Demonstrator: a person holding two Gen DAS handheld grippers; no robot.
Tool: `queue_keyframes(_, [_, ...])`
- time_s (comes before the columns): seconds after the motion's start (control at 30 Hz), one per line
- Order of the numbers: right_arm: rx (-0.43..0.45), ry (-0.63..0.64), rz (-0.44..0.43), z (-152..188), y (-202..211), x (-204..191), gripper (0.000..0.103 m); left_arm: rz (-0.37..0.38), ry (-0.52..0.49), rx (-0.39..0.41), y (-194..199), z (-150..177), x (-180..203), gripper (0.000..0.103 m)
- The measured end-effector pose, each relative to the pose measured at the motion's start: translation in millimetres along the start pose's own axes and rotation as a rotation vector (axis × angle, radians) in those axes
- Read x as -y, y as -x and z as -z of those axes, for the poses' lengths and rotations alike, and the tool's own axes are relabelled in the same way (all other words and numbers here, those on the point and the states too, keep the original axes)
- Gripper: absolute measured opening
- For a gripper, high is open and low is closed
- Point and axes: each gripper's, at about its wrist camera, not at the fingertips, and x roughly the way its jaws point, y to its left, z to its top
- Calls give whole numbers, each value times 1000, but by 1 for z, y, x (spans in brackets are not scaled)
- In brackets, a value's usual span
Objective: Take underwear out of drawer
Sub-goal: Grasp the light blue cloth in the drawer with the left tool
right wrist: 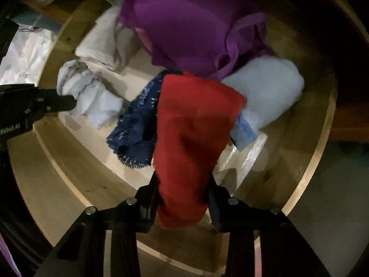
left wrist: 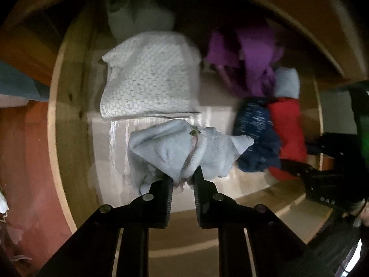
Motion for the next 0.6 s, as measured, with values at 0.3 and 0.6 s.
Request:
queue_keyframes(0.3, [91, -30, -99, 21, 45, 5, 33, 7, -24, 182, 66, 22, 9, 15])
queue_keyframes(0.6, [279, -80, -262, 66, 131, -2, 33, 38, -30, 321, 123, 46, 34, 15])
